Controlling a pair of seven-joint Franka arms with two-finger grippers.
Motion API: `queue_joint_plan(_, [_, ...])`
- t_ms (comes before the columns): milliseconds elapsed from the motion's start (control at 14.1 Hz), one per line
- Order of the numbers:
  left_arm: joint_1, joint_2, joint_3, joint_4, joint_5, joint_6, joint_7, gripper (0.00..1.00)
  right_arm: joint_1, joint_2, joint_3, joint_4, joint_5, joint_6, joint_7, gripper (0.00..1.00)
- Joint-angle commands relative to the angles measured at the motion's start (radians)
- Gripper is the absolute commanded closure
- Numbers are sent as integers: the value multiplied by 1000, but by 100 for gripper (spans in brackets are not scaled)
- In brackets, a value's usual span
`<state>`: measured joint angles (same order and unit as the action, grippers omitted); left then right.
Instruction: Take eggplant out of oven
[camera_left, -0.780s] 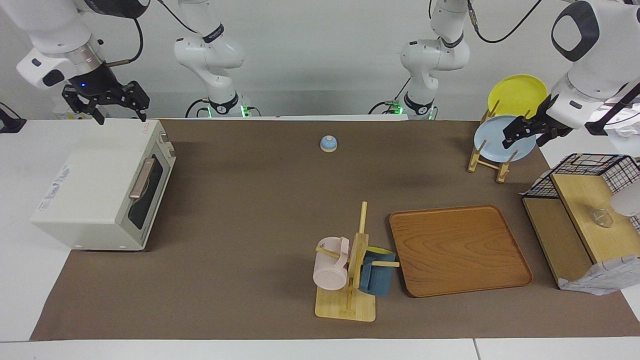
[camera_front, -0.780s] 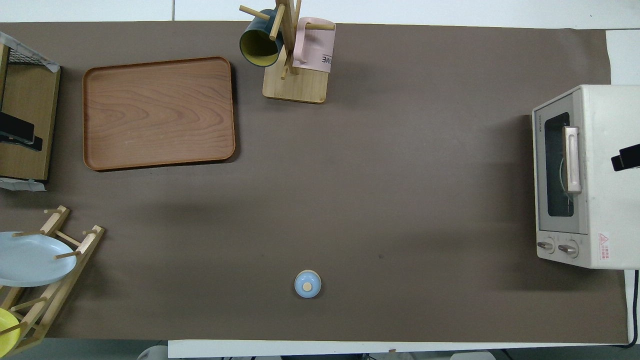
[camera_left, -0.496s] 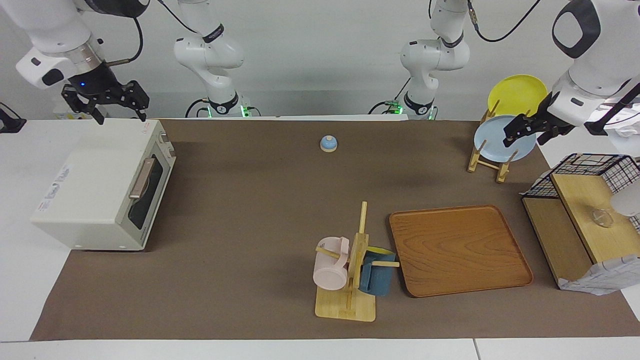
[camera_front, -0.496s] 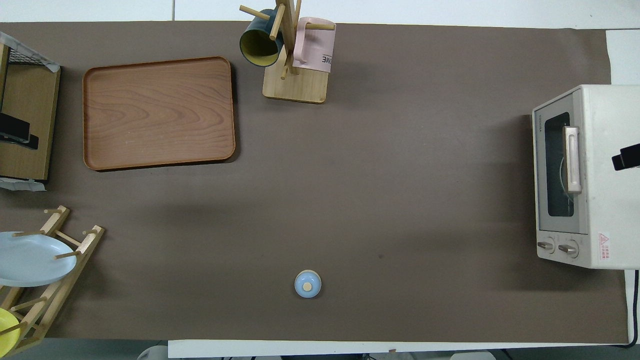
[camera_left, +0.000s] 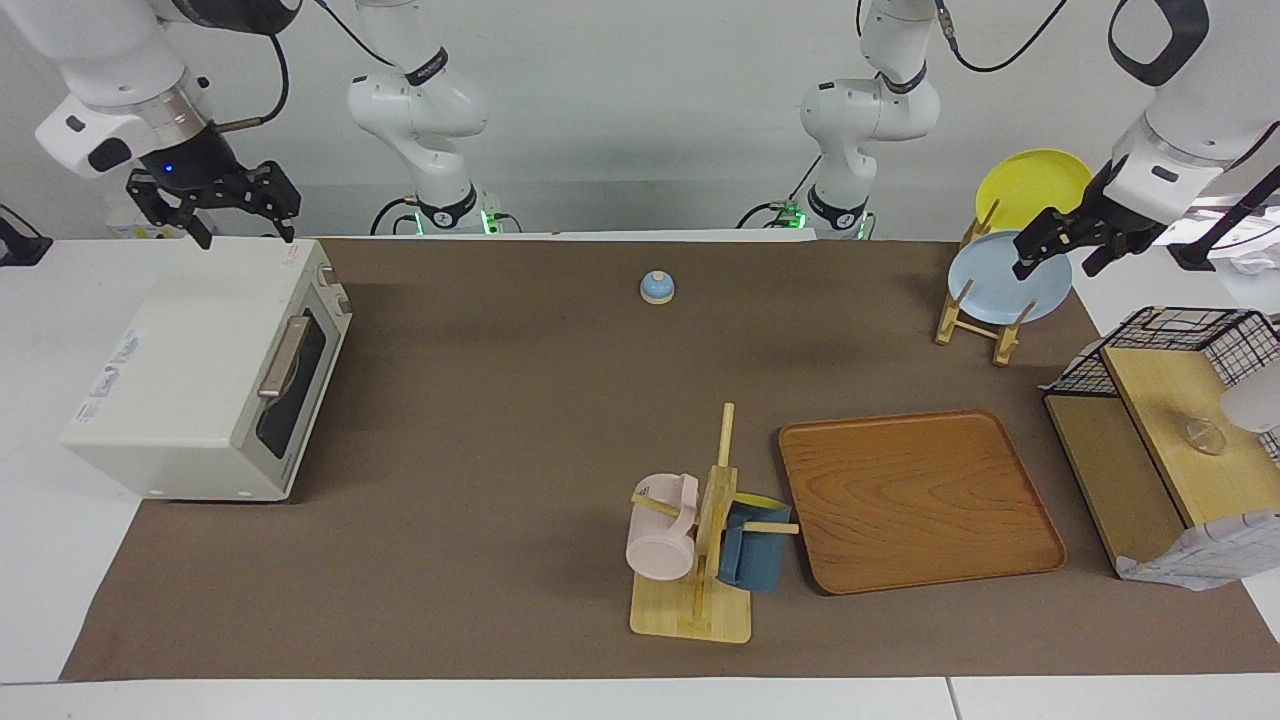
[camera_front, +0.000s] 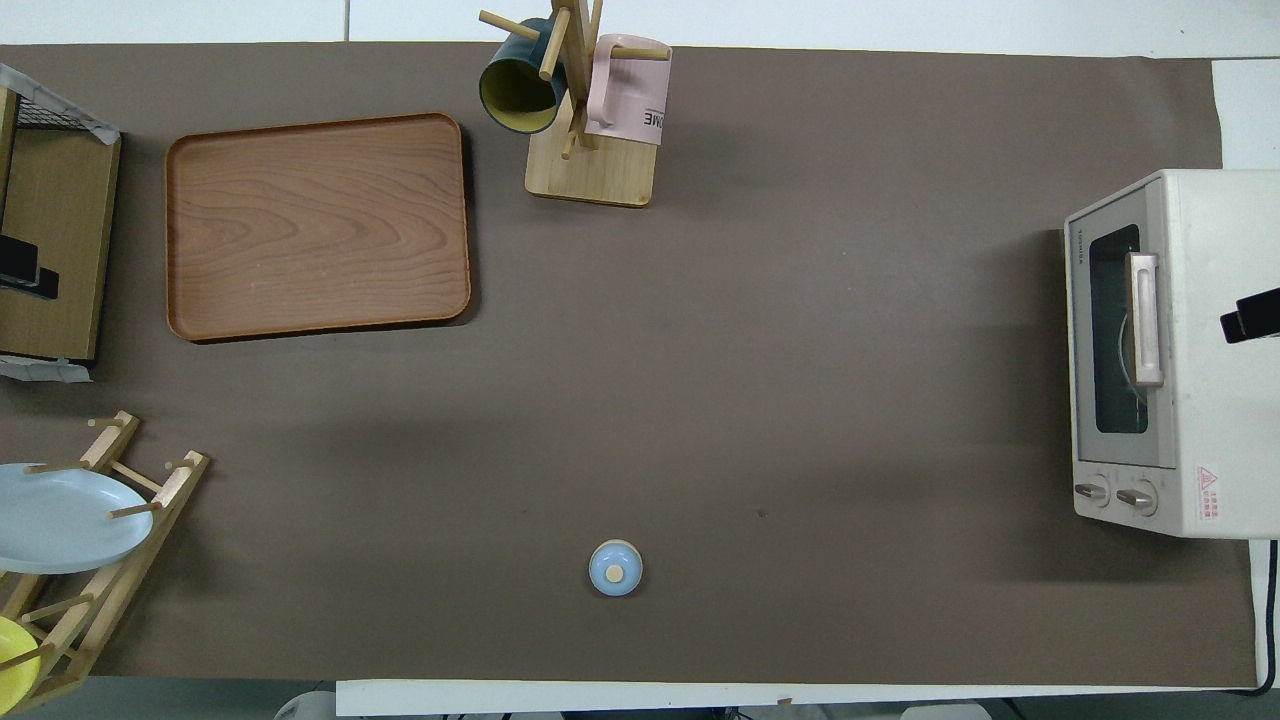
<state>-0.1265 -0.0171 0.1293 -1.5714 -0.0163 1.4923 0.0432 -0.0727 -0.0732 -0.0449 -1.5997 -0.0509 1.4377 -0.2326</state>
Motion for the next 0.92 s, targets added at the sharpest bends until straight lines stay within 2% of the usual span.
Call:
queue_joint_plan(0, [2,-23,4,-1,10,-27,0,0,-7,-57,7,-135,20,103,-17,90])
queue_joint_plan(71, [2,-23,4,-1,10,-27,0,0,8,-66,10,-198,19,192,-19,99])
queue_joint_plan(283, [1,-27,4,-2,10,-30,0,0,30,-8,10,-272,-38,338,-14,100])
queue_joint_plan(425, [1,-29,4,-5,10,-27,0,0,27,35,8,-273,-73,363,-16,100])
queue_joint_plan(709, [2,-35,3,-9,9,-27,0,0,10,32,8,-325,-122,368,-19,100])
queue_joint_plan(850, [2,-34,3,-10,9,-27,0,0,1,32,8,-358,-124,411,-22,100])
